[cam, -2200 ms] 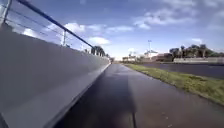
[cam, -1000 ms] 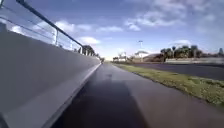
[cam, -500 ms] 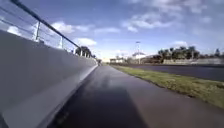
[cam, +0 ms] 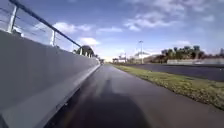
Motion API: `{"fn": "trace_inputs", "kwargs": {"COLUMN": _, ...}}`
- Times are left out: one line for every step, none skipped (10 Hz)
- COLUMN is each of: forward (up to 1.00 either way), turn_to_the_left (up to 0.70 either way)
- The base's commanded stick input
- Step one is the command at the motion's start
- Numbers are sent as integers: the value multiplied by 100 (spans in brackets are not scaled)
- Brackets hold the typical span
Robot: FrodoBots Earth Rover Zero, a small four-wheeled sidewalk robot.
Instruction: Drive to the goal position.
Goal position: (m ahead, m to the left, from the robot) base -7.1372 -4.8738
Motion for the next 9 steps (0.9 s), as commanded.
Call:
{"fn": "trace_inputs", "kwargs": {"forward": 100, "turn_to_the_left": 1}}
{"fn": "trace_inputs", "kwargs": {"forward": 100, "turn_to_the_left": 2}}
{"fn": "trace_inputs", "kwargs": {"forward": 100, "turn_to_the_left": 1}}
{"fn": "trace_inputs", "kwargs": {"forward": 100, "turn_to_the_left": 1}}
{"fn": "trace_inputs", "kwargs": {"forward": 100, "turn_to_the_left": 2}}
{"fn": "trace_inputs", "kwargs": {"forward": 100, "turn_to_the_left": 2}}
{"fn": "trace_inputs", "kwargs": {"forward": 100, "turn_to_the_left": 2}}
{"fn": "trace_inputs", "kwargs": {"forward": 100, "turn_to_the_left": 2}}
{"fn": "trace_inputs", "kwargs": {"forward": 100, "turn_to_the_left": -12}}
